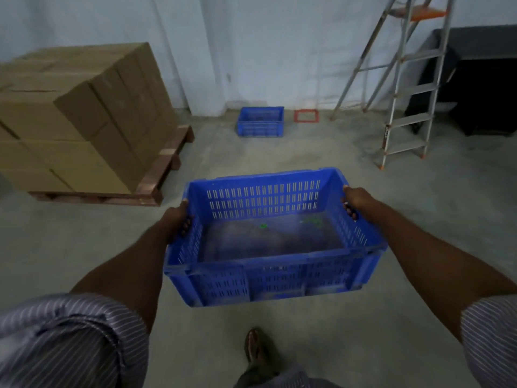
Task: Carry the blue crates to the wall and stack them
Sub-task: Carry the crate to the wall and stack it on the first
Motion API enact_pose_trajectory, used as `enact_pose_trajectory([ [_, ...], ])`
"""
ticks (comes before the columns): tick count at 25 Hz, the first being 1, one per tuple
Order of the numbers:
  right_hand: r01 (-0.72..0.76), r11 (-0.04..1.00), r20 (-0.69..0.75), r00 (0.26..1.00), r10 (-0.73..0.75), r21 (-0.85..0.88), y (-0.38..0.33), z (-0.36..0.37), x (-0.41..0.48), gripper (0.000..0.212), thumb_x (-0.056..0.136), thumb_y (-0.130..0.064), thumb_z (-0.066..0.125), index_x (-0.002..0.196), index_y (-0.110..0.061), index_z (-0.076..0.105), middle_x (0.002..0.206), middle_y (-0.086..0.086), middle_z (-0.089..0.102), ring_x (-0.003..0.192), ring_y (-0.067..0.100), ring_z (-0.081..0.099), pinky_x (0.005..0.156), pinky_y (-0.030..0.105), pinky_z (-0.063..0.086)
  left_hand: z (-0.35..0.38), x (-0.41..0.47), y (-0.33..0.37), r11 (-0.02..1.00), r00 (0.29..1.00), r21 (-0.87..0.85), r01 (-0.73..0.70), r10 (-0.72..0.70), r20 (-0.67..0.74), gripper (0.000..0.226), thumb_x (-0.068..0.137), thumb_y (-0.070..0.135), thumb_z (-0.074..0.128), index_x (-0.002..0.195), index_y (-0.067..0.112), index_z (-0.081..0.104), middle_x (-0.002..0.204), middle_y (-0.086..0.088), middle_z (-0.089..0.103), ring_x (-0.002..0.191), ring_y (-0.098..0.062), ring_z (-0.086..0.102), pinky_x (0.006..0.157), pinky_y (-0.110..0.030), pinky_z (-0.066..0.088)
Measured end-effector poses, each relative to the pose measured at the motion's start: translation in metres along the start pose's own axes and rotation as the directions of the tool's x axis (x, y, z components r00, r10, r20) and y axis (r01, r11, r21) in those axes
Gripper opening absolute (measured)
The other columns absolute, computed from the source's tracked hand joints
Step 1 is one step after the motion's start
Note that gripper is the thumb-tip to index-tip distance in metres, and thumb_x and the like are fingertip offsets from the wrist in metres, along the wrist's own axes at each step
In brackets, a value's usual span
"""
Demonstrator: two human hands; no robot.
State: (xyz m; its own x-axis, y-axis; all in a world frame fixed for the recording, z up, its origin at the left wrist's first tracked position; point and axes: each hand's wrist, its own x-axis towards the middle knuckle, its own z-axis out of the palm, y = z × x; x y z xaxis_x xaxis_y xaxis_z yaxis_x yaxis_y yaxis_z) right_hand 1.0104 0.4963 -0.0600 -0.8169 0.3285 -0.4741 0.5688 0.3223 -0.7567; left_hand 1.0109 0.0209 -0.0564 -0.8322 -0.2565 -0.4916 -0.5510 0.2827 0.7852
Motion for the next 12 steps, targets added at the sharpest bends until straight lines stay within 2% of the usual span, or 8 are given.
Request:
enact_pose_trajectory([
  [2,0.03,0.998,-0.127,0.991,-0.037,-0.055,-0.015,0.008,0.029,0.056,0.105,-0.043,0.032,0.073,-0.003,0.056,0.06,0.016,0.053,0.046,0.025,0.046,0.044,0.028,0.036,0.007,0.042,0.016,0.997,0.996,0.007,-0.083,0.083,-0.011,0.065,0.101,0.063,0.039,0.069,0.008,0.053,0.059,-0.011,0.046,0.04,-0.019,0.042,0.044,-0.025,0.034],
  [4,0.057,0.998,-0.144,0.988,-0.055,0.009,-0.034,0.011,0.052,0.052,0.105,-0.044,0.035,0.078,-0.005,0.056,0.063,0.015,0.054,0.046,0.026,0.046,0.043,0.028,0.037,0.006,0.079,0.037,0.994,0.994,-0.029,-0.109,0.11,0.015,0.062,0.101,0.062,0.041,0.071,0.009,0.053,0.061,-0.01,0.048,0.046,-0.022,0.042,0.045,-0.026,0.035],
  [8,-0.035,0.946,0.041,0.999,0.023,0.322,-0.08,0.003,0.096,0.041,0.105,-0.047,0.038,0.082,-0.015,0.048,0.066,0.004,0.046,0.038,0.013,0.037,0.034,0.02,0.03,-0.008,0.15,0.102,0.994,0.971,-0.072,-0.084,0.098,0.218,0.056,0.102,0.061,0.039,0.076,0.013,0.051,0.058,-0.003,0.046,0.042,-0.014,0.041,0.038,-0.023,0.036],
  [12,-0.097,0.912,0.139,0.989,0.045,0.399,-0.132,-0.001,0.154,0.039,0.105,-0.046,0.036,0.082,-0.017,0.046,0.066,0.0,0.047,0.036,0.009,0.034,0.033,0.019,0.03,-0.019,0.23,0.175,0.997,0.95,-0.064,-0.048,0.066,0.306,0.057,0.102,0.061,0.037,0.076,0.012,0.051,0.06,-0.002,0.044,0.039,-0.01,0.04,0.037,-0.019,0.036],
])
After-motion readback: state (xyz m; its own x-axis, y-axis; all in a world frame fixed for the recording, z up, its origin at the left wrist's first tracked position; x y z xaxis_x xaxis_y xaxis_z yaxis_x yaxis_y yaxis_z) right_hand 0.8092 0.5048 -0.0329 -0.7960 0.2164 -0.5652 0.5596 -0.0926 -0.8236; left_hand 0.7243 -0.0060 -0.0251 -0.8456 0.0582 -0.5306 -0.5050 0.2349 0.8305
